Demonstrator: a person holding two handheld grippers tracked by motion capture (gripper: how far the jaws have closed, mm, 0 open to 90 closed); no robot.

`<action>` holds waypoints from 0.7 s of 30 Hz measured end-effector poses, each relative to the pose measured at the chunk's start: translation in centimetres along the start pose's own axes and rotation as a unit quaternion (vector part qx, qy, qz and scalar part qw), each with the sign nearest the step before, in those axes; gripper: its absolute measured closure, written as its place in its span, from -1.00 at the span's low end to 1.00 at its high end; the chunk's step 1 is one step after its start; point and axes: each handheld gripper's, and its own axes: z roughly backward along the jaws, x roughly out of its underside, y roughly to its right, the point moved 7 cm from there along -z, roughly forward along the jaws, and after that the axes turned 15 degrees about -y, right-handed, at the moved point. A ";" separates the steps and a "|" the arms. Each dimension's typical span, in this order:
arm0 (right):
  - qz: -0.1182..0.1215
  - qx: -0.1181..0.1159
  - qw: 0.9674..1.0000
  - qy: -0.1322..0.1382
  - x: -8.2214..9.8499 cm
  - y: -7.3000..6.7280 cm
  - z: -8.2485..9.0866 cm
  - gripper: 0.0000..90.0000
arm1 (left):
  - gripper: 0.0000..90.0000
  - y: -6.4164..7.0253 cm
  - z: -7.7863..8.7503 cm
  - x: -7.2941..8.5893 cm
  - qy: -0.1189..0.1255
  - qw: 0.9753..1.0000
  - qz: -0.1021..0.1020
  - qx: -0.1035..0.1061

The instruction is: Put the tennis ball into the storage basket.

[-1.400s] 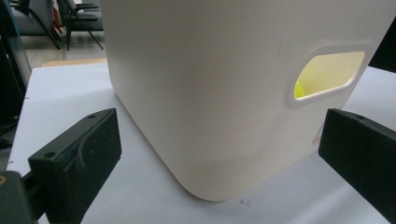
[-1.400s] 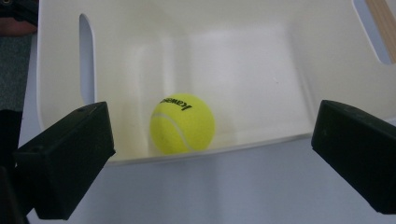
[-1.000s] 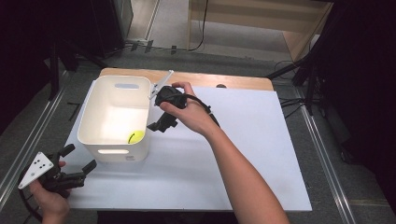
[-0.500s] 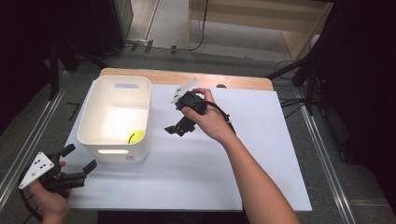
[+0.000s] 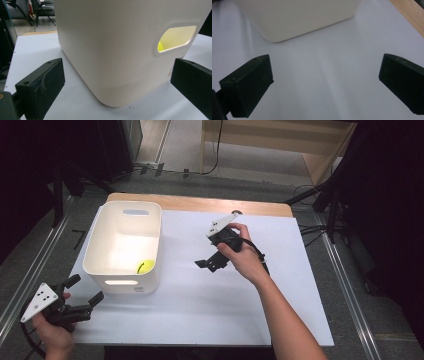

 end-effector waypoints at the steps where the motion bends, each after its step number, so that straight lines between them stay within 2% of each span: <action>1: -0.002 0.001 1.000 0.003 0.3 0.1 0.1 -1.00 | -1.00 0.0 0.0 0.0 0.000 1.000 0.000 0.000; 13: -0.040 0.019 0.999 0.024 4.5 0.4 1.2 -1.00 | -1.00 0.0 0.0 0.0 -0.002 1.000 -0.003 -0.001; 21: -0.072 0.025 0.996 0.042 7.6 0.8 1.6 -1.00 | -1.00 0.0 0.0 0.0 -0.002 1.000 -0.003 -0.002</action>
